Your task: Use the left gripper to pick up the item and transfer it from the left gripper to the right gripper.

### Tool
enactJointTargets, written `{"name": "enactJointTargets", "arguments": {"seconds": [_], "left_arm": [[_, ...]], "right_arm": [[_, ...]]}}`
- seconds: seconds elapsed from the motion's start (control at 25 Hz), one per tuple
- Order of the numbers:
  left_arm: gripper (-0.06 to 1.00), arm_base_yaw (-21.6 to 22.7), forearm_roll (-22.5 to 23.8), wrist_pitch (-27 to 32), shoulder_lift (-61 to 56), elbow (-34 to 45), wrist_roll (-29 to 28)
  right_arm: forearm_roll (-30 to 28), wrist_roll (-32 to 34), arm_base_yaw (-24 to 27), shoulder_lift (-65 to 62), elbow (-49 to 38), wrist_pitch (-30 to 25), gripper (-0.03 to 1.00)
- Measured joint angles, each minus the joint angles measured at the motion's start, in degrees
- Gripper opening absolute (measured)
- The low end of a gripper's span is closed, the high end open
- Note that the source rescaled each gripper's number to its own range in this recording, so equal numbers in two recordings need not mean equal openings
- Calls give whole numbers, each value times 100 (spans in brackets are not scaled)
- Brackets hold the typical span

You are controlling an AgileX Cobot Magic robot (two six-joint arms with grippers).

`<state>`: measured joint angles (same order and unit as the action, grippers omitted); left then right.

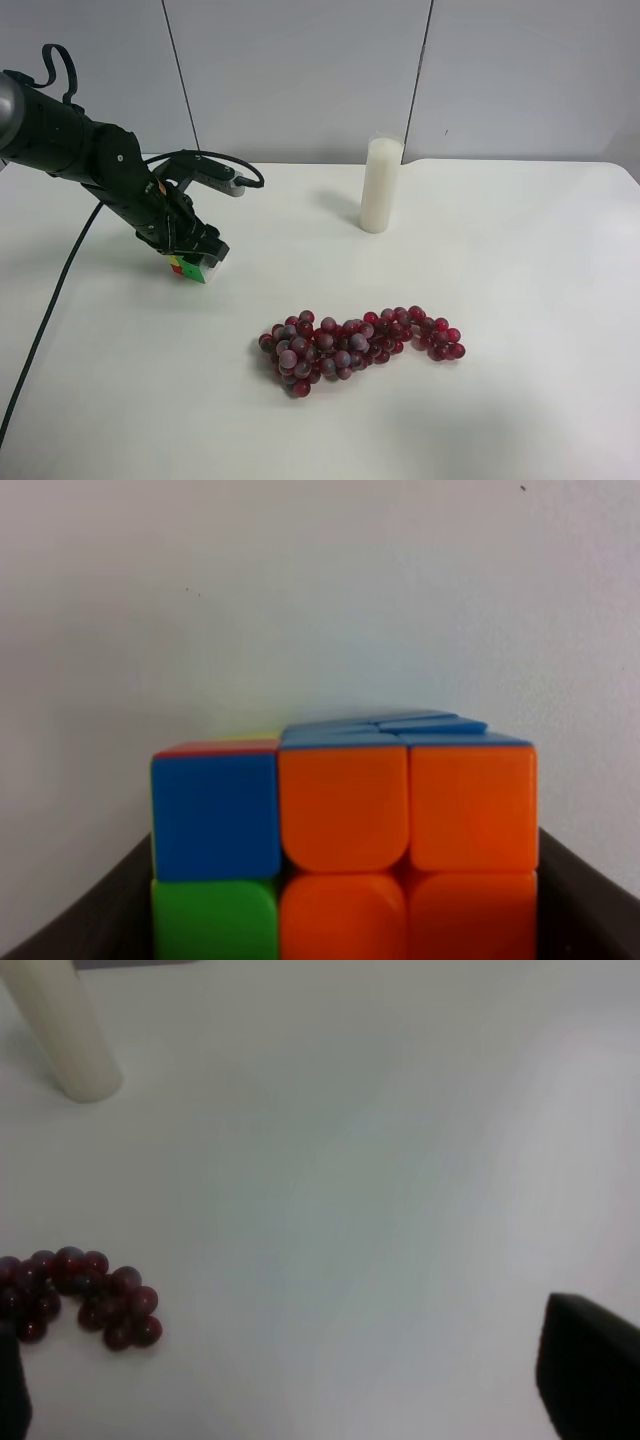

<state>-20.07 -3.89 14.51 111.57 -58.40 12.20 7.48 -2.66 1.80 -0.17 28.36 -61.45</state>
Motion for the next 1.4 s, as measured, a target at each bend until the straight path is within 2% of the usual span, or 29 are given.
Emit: {"name": "enactJointTargets", "arguments": {"seconds": [0.24, 0.52, 0.68, 0.88, 1.08, 1.4], "left_arm": [[0, 0, 10, 167, -316, 0, 12], [0, 0, -71, 968, -1284, 0, 39], [0, -137, -138, 1450, -1929, 0, 283], [0, -654, -158, 1842, -2564, 0, 540], [0, -1396, -158, 2182, -2819, 0, 586], [0, -2646, -158, 2259, -2854, 0, 656]], "right_arm": [[0, 0, 0, 0, 0, 0, 100], [0, 0, 0, 0, 0, 0, 100], [0, 0, 0, 0, 0, 0, 100], [0, 0, 0, 0, 0, 0, 100], [0, 0, 0, 0, 0, 0, 100], [0, 0, 0, 0, 0, 0, 100]]}}
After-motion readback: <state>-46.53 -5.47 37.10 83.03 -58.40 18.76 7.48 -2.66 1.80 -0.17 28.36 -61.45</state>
